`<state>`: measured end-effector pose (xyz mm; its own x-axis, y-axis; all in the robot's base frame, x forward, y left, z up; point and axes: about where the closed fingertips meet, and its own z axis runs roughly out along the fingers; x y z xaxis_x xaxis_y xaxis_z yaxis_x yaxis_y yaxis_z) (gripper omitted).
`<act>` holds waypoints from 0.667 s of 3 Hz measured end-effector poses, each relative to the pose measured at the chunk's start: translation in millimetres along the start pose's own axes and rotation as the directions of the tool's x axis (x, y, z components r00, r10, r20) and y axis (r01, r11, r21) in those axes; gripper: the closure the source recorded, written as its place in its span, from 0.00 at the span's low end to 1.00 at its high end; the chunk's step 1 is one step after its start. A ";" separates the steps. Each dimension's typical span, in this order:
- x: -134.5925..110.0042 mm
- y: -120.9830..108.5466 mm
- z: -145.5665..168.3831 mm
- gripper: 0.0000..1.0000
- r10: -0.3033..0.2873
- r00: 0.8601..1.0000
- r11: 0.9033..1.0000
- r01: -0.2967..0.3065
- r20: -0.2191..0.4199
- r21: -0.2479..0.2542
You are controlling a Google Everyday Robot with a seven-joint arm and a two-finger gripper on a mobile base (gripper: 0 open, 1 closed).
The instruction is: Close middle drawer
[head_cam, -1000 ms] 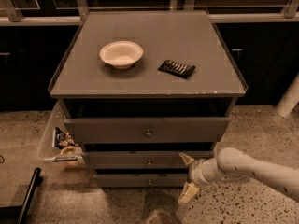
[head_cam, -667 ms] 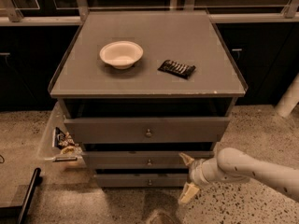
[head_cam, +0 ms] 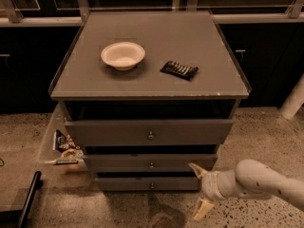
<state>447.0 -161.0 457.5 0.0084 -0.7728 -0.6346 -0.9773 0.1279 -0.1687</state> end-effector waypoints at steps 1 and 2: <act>-7.7 29.6 -36.1 0.00 -0.021 1.000 1.000 0.021 0.018 0.009; -4.1 30.8 -38.0 0.00 -0.014 1.000 1.000 0.014 0.017 0.014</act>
Offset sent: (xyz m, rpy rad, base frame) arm -0.0308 -0.0103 0.0226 0.0114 -0.0180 0.0121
